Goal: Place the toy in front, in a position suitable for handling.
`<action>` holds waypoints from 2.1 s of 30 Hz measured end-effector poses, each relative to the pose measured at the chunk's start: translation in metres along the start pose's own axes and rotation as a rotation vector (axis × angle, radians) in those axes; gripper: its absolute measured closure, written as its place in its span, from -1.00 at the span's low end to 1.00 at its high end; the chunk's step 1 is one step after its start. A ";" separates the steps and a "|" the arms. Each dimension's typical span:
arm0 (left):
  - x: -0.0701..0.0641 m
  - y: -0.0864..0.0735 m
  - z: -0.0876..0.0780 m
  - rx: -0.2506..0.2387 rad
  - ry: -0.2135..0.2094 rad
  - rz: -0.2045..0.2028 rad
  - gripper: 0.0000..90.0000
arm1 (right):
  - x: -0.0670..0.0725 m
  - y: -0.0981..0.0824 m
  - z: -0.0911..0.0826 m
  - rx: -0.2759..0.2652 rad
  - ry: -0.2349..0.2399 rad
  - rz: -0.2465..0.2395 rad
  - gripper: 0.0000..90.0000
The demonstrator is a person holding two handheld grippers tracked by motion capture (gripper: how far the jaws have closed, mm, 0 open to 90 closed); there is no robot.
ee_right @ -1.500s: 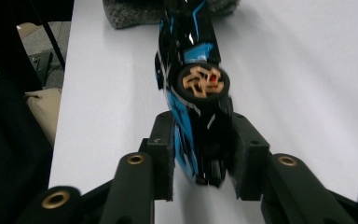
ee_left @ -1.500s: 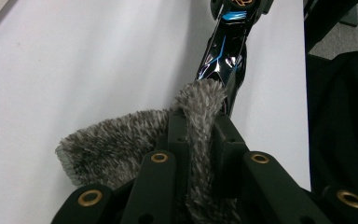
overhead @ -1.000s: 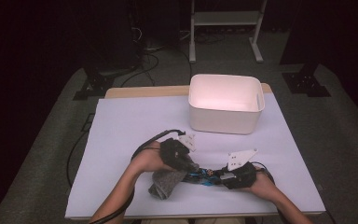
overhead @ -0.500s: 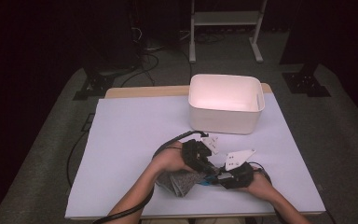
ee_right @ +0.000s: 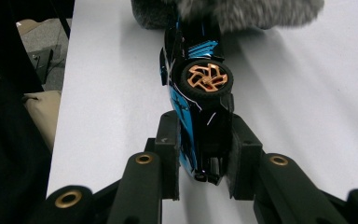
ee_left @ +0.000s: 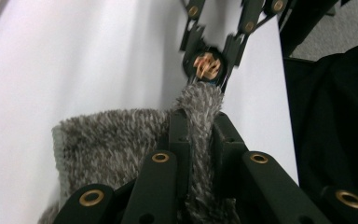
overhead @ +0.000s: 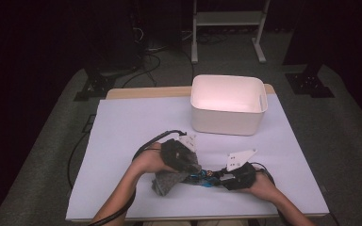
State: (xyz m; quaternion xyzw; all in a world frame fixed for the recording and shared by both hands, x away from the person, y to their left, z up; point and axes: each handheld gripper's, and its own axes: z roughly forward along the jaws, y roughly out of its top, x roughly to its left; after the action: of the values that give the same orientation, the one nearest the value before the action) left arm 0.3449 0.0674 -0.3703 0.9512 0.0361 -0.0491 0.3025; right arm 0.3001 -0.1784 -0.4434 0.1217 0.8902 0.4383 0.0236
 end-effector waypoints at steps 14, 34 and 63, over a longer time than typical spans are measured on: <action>0.002 -0.039 -0.028 -0.032 0.046 -0.076 0.79 | -0.001 0.002 0.000 0.015 0.001 0.000 0.54; 0.002 -0.050 -0.025 -0.060 0.019 -0.098 0.79 | -0.012 0.014 0.000 0.106 0.031 -0.043 0.52; 0.010 -0.059 -0.024 -0.132 -0.011 -0.133 0.78 | -0.012 0.046 0.015 0.275 0.078 -0.083 0.41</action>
State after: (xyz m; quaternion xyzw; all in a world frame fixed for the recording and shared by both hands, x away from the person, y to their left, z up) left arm 0.3508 0.1294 -0.3857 0.9244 0.1005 -0.0720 0.3608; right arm 0.3225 -0.1427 -0.4172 0.0699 0.9463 0.3154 -0.0097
